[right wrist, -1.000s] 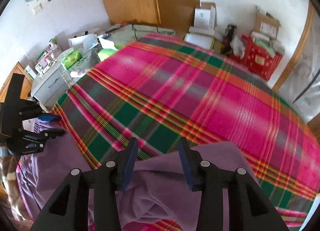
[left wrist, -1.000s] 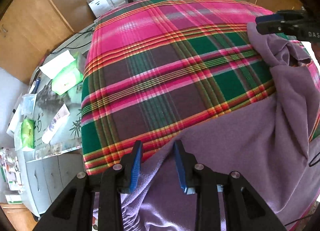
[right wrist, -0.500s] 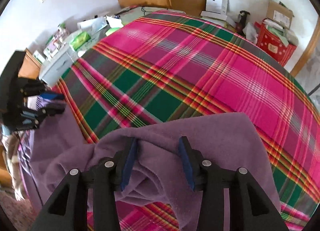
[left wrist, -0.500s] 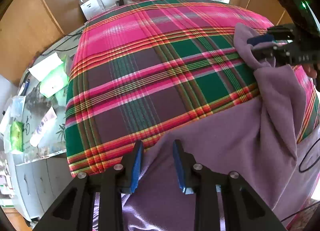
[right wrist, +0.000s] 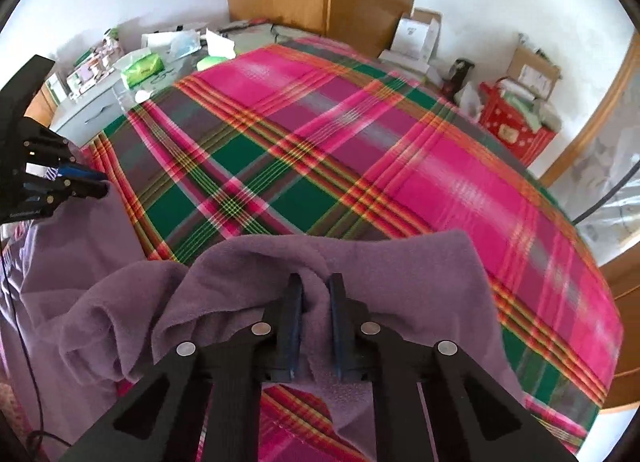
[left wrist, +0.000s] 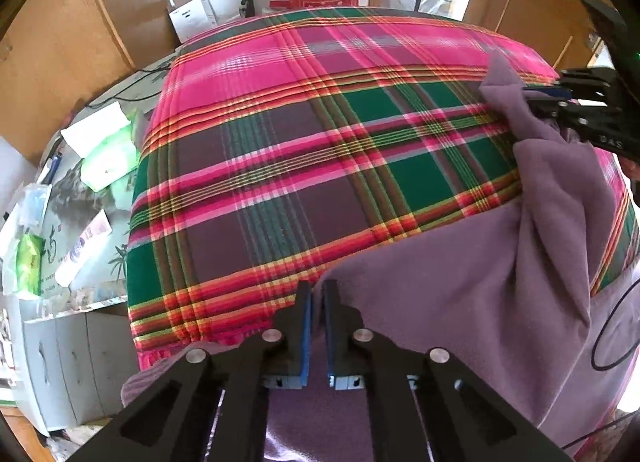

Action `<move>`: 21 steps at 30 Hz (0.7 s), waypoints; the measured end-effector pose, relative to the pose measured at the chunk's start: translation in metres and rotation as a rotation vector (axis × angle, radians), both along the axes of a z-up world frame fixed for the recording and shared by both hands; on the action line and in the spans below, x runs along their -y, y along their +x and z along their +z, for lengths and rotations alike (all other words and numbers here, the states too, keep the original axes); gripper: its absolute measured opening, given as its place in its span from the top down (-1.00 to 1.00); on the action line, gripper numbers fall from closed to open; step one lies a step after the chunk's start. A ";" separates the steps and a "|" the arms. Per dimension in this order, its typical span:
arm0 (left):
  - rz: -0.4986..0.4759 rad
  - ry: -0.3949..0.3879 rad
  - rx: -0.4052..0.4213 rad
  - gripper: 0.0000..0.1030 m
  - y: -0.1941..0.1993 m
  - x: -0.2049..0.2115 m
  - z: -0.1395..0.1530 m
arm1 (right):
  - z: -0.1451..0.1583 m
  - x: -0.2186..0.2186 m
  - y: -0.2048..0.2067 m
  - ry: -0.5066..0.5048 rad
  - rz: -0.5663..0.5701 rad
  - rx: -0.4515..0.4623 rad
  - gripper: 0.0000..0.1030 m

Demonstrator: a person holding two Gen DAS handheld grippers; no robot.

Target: Fold clothes

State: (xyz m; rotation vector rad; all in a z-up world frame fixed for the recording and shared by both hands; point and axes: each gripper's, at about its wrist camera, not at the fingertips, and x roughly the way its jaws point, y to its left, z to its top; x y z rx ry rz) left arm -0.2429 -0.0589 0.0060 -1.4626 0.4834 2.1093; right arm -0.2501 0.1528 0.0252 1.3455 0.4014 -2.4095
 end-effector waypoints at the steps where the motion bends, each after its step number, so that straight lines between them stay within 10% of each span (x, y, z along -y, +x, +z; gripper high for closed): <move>1: 0.010 0.008 0.001 0.89 0.000 0.001 0.000 | 0.005 -0.003 0.004 -0.002 -0.011 -0.018 0.77; 21: 0.092 0.059 0.010 0.88 0.002 0.009 0.003 | 0.022 -0.062 0.102 -0.072 -0.151 -0.097 0.78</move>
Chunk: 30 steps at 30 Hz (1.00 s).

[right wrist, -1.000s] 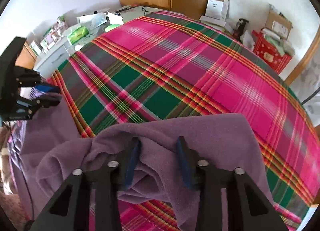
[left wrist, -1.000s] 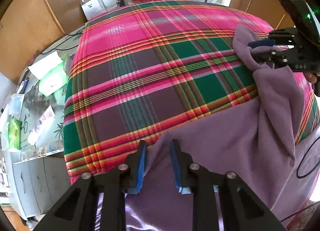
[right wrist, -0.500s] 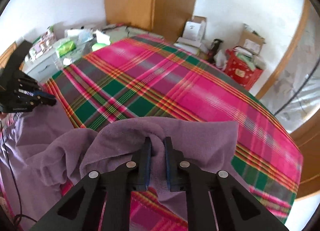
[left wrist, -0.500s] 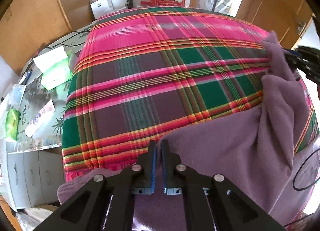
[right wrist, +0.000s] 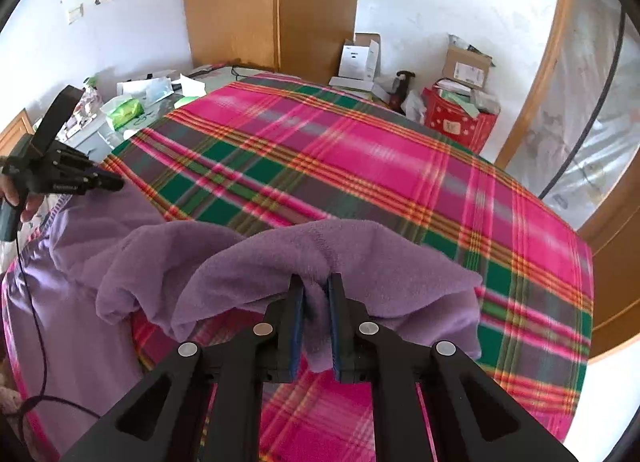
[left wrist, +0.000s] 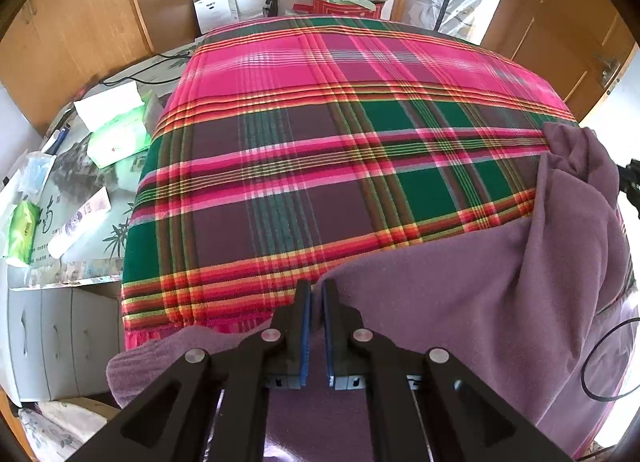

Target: Fold clothes

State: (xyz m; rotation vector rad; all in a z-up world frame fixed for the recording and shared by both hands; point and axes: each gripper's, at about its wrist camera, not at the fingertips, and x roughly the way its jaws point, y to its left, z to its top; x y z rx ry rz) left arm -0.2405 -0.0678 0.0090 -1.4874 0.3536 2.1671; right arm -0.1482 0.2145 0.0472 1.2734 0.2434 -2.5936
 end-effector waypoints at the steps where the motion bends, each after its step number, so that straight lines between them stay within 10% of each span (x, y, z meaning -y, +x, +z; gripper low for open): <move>1: 0.002 0.001 0.001 0.88 0.000 0.000 0.000 | -0.002 -0.001 0.003 -0.001 -0.003 0.003 0.79; 24: -0.066 -0.110 -0.037 0.53 -0.002 0.009 0.004 | 0.021 -0.031 0.062 0.174 -0.006 0.105 0.53; 30: -0.079 -0.096 -0.013 0.43 -0.015 0.011 -0.004 | 0.041 -0.032 0.045 0.073 -0.024 0.014 0.49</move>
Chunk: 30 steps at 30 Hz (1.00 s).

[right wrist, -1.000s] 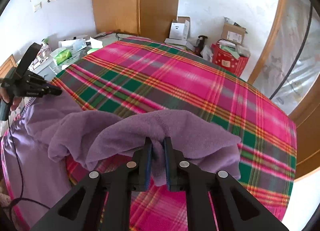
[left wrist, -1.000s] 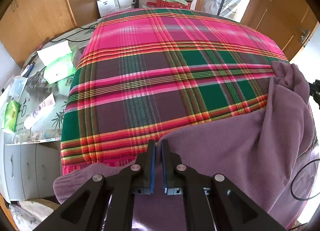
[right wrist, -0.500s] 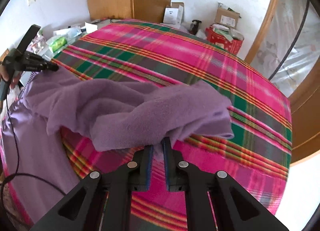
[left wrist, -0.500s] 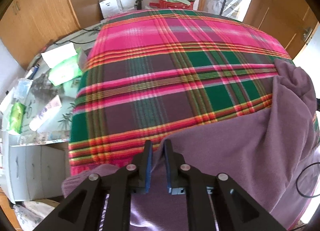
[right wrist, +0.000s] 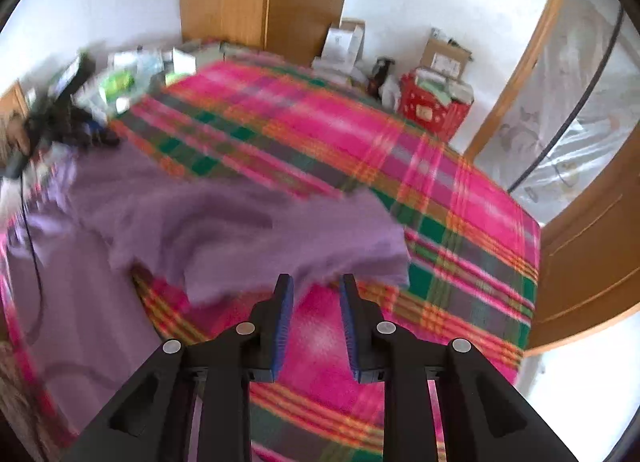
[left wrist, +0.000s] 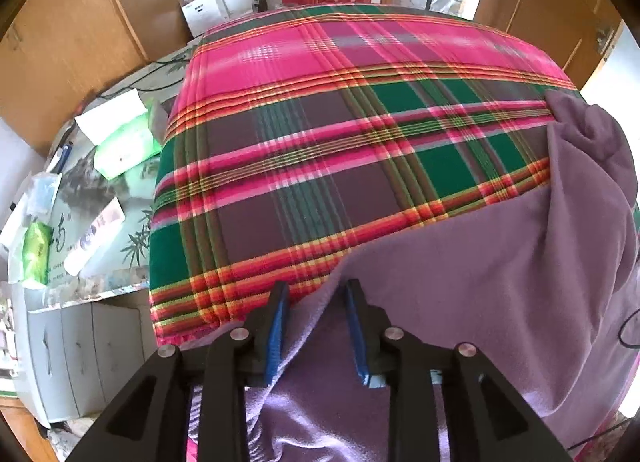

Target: Fold clothes

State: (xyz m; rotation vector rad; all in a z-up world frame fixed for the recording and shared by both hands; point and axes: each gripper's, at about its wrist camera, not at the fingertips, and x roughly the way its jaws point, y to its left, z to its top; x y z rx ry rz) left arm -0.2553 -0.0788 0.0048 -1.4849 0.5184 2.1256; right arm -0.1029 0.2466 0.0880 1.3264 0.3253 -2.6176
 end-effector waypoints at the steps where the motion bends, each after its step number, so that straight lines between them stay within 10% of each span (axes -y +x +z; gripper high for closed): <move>1: -0.003 -0.002 -0.001 0.43 0.001 -0.001 0.000 | 0.000 0.002 -0.007 -0.021 0.003 -0.004 0.48; 14: -0.028 0.027 -0.010 0.91 0.012 -0.004 0.004 | -0.056 0.098 -0.129 -0.052 0.225 0.145 0.48; 30: 0.124 0.219 -0.111 0.92 0.003 0.024 0.035 | -0.089 0.138 -0.132 -0.024 0.422 0.319 0.44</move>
